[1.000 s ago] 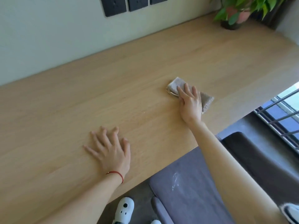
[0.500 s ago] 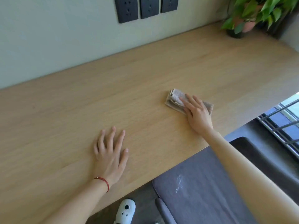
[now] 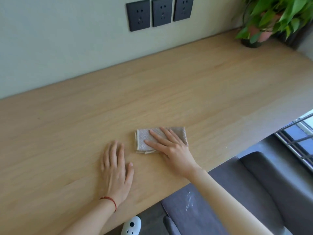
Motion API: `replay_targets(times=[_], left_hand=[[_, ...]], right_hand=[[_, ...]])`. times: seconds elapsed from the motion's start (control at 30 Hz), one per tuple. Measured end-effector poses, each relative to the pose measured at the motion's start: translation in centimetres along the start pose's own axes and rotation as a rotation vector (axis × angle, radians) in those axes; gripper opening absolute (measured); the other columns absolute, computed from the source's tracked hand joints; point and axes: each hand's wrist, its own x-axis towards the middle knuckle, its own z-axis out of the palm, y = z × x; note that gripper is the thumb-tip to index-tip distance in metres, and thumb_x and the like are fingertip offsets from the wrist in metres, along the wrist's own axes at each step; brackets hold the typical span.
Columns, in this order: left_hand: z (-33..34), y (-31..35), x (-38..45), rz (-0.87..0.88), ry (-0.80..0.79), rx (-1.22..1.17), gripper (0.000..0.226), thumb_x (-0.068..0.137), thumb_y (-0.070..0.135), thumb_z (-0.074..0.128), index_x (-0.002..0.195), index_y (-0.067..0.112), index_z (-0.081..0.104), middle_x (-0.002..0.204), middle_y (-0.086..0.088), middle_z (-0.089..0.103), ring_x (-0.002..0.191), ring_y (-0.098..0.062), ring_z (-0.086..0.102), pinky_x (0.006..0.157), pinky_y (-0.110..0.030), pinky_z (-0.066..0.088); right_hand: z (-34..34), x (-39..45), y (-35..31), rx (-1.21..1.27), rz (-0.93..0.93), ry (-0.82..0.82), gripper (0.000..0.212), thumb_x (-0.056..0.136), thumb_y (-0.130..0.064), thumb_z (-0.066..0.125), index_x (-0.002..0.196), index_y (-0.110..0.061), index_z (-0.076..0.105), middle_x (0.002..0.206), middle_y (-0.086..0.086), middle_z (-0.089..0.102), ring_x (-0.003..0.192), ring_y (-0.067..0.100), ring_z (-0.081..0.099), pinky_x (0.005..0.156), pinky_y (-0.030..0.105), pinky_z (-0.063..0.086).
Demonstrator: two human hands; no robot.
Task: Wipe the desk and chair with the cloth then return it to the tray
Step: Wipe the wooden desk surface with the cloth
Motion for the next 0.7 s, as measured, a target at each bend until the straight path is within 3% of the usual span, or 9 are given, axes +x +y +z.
replay_targets(times=[0.13,0.23,0.3,0.47,0.53,0.6,0.7], left_hand=[[0.0,-0.1,0.3,0.039,-0.062,0.099,0.066,0.087,0.042,0.019,0.146,0.014,0.028,0.156,-0.012,0.023,0.144,-0.034,0.016,0.115,-0.059,0.015],[0.1,-0.3,0.3,0.038,-0.088,0.111,0.066,0.088,0.043,0.014,0.149,0.018,0.018,0.159,-0.008,0.014,0.146,-0.03,0.006,0.116,-0.057,0.009],[0.3,-0.4,0.3,0.039,-0.096,0.112,0.067,0.088,0.045,0.011,0.15,0.021,0.013,0.16,-0.006,0.008,0.147,-0.028,0.0,0.117,-0.056,0.004],[0.3,-0.4,0.3,0.042,-0.093,0.107,0.066,0.088,0.046,0.011,0.149,0.021,0.015,0.16,-0.006,0.009,0.147,-0.027,0.0,0.118,-0.053,-0.001],[0.0,-0.2,0.2,0.03,-0.063,0.066,0.064,0.087,0.042,0.019,0.144,0.017,0.031,0.155,-0.011,0.026,0.145,-0.032,0.015,0.117,-0.054,0.005],[-0.3,0.1,-0.2,-0.002,0.02,0.013,0.055,0.08,0.034,0.032,0.124,0.009,0.052,0.134,-0.017,0.047,0.127,-0.04,0.04,0.111,-0.061,0.02],[-0.3,0.3,-0.8,-0.036,0.128,-0.085,0.034,0.078,0.028,0.037,0.103,0.01,0.05,0.12,-0.02,0.048,0.107,-0.046,0.052,0.1,-0.067,0.03]], right_hand=[[-2.8,-1.0,6.0,-0.028,0.214,0.1,0.043,0.099,-0.014,0.043,0.139,-0.031,0.043,0.152,-0.003,0.036,0.144,0.025,0.026,0.117,0.05,0.023],[-4.2,4.6,9.3,-0.05,0.469,0.188,0.041,0.1,-0.013,0.04,0.138,-0.027,0.045,0.152,0.005,0.037,0.141,0.033,0.027,0.116,0.049,0.019],[-3.7,9.1,9.4,-0.063,0.524,0.204,0.04,0.101,-0.018,0.036,0.139,-0.028,0.043,0.153,0.005,0.034,0.141,0.037,0.023,0.116,0.049,0.016],[0.2,14.4,1.3,0.01,0.321,0.1,0.047,0.098,-0.014,0.036,0.14,-0.036,0.039,0.157,-0.002,0.024,0.144,0.034,0.016,0.119,0.043,0.01],[1.8,12.3,-2.7,0.047,0.207,0.039,0.048,0.097,-0.015,0.038,0.141,-0.037,0.038,0.158,-0.003,0.022,0.146,0.033,0.012,0.12,0.043,0.009],[2.8,7.8,-5.9,0.051,0.076,-0.003,0.046,0.095,-0.02,0.045,0.139,-0.032,0.042,0.157,-0.002,0.027,0.146,0.033,0.013,0.121,0.044,0.006],[2.4,0.0,-6.7,0.072,0.015,-0.02,0.04,0.095,-0.024,0.039,0.133,-0.027,0.051,0.152,-0.004,0.036,0.145,0.032,0.021,0.121,0.045,0.013]])
